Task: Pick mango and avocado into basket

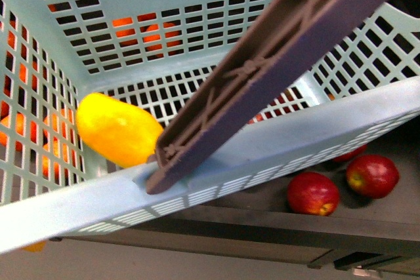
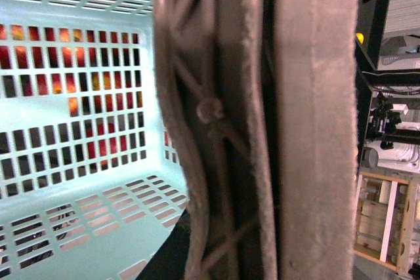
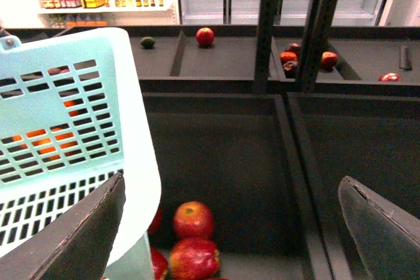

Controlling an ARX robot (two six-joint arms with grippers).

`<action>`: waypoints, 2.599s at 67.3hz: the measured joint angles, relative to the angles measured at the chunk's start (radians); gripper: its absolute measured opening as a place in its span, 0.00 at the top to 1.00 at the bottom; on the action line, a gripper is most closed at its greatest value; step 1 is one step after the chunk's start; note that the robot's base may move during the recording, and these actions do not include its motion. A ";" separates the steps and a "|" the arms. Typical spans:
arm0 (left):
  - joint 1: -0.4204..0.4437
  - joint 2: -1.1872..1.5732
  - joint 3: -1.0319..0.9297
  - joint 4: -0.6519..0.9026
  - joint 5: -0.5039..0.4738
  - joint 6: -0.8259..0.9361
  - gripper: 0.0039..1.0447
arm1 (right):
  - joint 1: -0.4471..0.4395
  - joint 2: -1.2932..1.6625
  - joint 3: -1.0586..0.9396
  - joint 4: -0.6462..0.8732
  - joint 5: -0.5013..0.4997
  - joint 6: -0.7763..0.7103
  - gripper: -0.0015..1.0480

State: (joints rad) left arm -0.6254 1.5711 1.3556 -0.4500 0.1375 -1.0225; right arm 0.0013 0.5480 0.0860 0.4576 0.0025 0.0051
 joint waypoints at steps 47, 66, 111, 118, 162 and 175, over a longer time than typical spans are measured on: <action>0.003 0.000 0.002 0.000 -0.002 0.004 0.87 | 0.000 -0.002 -0.002 0.000 -0.001 0.000 0.08; 0.003 0.000 0.002 -0.001 0.001 0.004 0.87 | 0.000 0.000 -0.002 -0.001 -0.001 0.000 0.08; 0.003 0.000 0.003 -0.001 0.002 0.001 0.87 | -0.001 0.000 -0.002 -0.001 -0.001 0.000 0.08; 0.003 0.000 0.003 -0.001 0.000 0.002 0.87 | -0.001 0.000 -0.002 -0.001 0.000 0.000 0.08; 0.003 0.000 0.005 -0.001 0.001 0.006 0.87 | -0.001 0.000 -0.003 -0.001 -0.003 0.000 0.08; 0.021 0.000 0.005 -0.001 -0.027 0.007 0.87 | -0.001 0.000 -0.003 -0.001 -0.006 0.000 0.08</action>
State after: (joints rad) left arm -0.6044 1.5707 1.3605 -0.4511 0.1108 -1.0153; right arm 0.0006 0.5480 0.0834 0.4564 -0.0036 0.0051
